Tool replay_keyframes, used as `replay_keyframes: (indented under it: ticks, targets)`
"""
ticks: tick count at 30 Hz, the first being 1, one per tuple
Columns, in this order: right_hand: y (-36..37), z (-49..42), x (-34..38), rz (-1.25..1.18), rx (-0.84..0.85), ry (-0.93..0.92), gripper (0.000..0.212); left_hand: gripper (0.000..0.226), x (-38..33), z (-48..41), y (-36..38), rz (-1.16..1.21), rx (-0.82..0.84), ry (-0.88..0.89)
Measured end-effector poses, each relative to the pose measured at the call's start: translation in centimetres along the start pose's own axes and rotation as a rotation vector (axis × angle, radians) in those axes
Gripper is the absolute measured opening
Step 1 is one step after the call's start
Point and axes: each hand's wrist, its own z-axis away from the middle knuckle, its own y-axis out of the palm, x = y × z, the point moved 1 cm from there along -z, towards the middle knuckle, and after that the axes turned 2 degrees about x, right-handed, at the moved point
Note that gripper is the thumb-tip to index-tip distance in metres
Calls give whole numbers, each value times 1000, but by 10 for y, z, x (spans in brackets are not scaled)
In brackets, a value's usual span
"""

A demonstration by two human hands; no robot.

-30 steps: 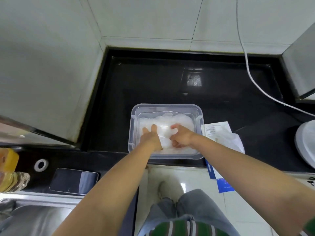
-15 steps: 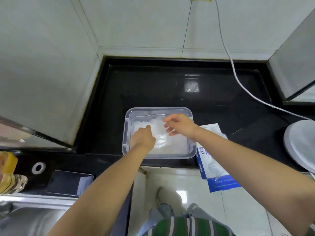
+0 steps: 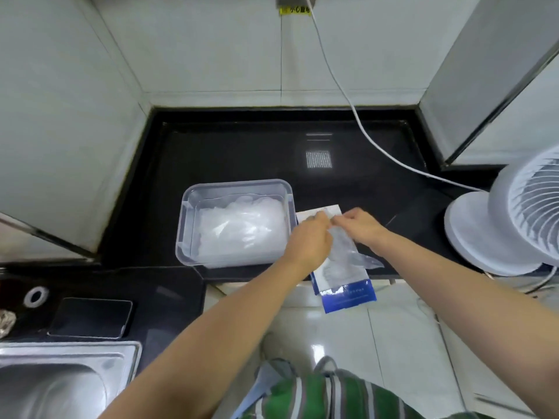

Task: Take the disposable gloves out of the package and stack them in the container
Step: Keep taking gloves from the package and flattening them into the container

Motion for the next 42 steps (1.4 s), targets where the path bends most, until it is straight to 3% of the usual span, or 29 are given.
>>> replay_keyframes:
  ticks: [4,11,15,19,22,28,30,33,36,39,42]
  targets:
    - [9,7,-18,-93,50,100,15,33,5,4,26,-48,156,-161]
    - [10,8,-24,-319,118,142,17,44,18,9,37,-200,275,-87]
    - [-1,8,-27,-432,136,96,30,37,16,5,39,-215,273,-87]
    - [-13,12,-30,-485,262,104,17,36,16,2,38,-139,227,-119]
    - [-22,12,-34,-476,217,81,9,41,17,0,38,-163,237,-101]
    - [-25,11,-33,-387,7,-9,31,58,12,0,42,-282,317,-69]
    - [-27,14,-30,-453,76,-29,25,60,12,-1,43,-285,324,-72]
    - [-32,19,-31,-458,258,6,25,61,12,0,44,-163,275,-134]
    - [-32,18,-36,-401,203,1,21,72,8,3,43,6,111,-183]
    - [-27,19,-36,-424,173,-15,14,80,-2,8,41,6,-51,14]
    - [-21,21,-33,-407,152,15,14,71,-6,10,43,-79,-27,156]
